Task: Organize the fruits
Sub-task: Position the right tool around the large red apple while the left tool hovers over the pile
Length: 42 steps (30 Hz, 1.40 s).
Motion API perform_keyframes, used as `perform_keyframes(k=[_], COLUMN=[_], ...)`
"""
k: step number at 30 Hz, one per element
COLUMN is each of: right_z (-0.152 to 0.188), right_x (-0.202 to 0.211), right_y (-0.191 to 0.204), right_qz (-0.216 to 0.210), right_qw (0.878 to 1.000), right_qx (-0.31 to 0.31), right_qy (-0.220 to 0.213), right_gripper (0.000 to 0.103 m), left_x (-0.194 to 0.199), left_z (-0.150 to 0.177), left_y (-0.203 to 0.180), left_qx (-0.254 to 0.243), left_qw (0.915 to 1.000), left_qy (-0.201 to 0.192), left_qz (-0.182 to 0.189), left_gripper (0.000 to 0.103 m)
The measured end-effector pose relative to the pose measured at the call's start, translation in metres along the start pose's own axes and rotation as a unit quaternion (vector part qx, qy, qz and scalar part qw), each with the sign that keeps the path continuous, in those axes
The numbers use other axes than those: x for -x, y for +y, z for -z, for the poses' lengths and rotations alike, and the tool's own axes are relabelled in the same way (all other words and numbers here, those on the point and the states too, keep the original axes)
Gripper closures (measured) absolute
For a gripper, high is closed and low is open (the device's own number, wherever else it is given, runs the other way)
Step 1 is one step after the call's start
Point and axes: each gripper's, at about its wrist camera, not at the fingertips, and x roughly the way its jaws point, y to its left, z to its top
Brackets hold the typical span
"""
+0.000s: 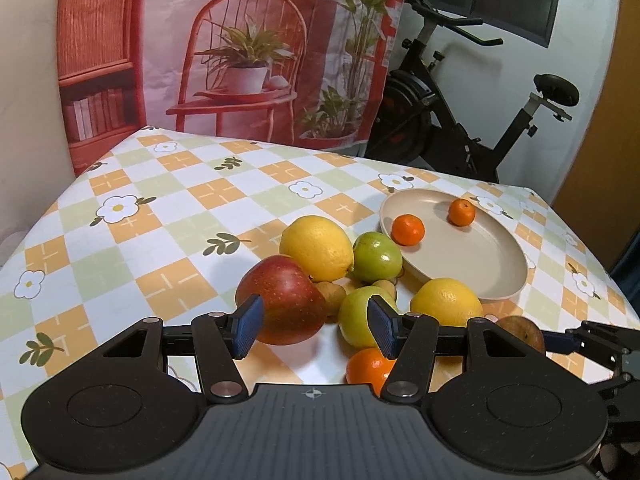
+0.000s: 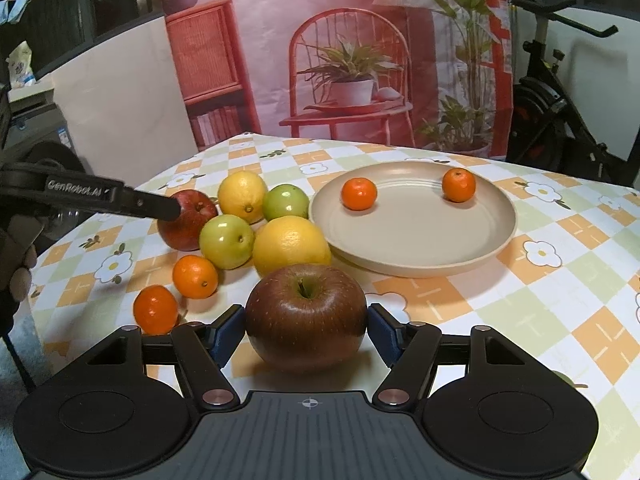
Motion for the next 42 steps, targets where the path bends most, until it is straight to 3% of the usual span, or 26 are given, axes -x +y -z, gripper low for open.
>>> perform_keyframes(k=[29,34,42], right_z=[-0.008,-0.007,-0.007], right_x=[-0.013,-0.013,-0.013], right_y=[-0.010,-0.009,-0.009], right_qz=[0.002,0.002,0.001], right_qw=[1.000,1.000,1.000], right_qx=[0.003,0.002,0.001], right_qy=[-0.005,-0.006,-0.006], right_gripper=[0.040,0.040,0.040], left_x=[-0.007,-0.011,-0.026], left_z=[-0.002,-0.007,-0.017], left_y=[0.002,0.004,0.015], left_qx=[-0.009,-0.012,-0.002], left_qw=[0.9999,0.9996,0.9993], left_qy=[0.002,-0.002,0.006], left_qz=[-0.005,-0.024,-0.037], left_gripper=[0.042,0.032,0.032])
